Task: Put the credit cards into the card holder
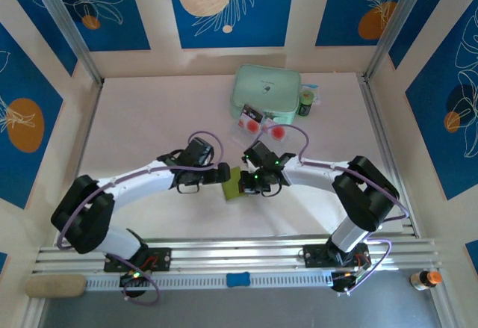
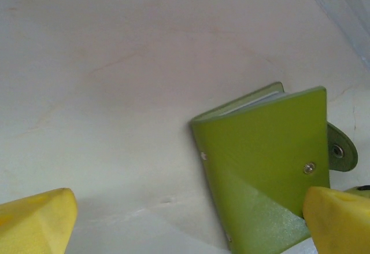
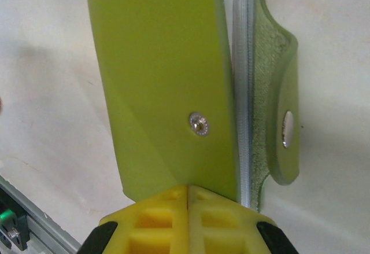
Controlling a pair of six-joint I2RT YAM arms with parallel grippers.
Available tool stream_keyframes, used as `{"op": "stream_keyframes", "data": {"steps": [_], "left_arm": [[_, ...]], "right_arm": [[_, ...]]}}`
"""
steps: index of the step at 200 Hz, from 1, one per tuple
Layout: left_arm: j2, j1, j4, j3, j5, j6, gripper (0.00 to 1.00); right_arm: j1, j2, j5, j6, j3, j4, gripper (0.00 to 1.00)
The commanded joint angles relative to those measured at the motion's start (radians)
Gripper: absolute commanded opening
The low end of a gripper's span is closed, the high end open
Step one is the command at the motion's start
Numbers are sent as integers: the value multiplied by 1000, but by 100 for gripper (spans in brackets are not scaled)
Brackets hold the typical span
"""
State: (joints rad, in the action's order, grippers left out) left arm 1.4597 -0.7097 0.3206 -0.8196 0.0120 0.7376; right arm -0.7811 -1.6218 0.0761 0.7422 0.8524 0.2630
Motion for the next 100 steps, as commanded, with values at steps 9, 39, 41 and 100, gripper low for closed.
{"op": "stream_keyframes", "data": {"steps": [9,39,41,100], "left_arm": [[55,-39,14,-43,-30,-18,100],[98,-65,16,-60,-50,-19,100],[99,-66,16,-61,-51,-19,100],[143,-83,-5,-62,-80,-43,100]], "right_arm": [[6,-6,33,21,-24,-34,0],[6,-2,34,25,-30,-37,0],[6,-3,35,24,-30,-38,0],[9,10,39,31,-41,-42,0]]}}
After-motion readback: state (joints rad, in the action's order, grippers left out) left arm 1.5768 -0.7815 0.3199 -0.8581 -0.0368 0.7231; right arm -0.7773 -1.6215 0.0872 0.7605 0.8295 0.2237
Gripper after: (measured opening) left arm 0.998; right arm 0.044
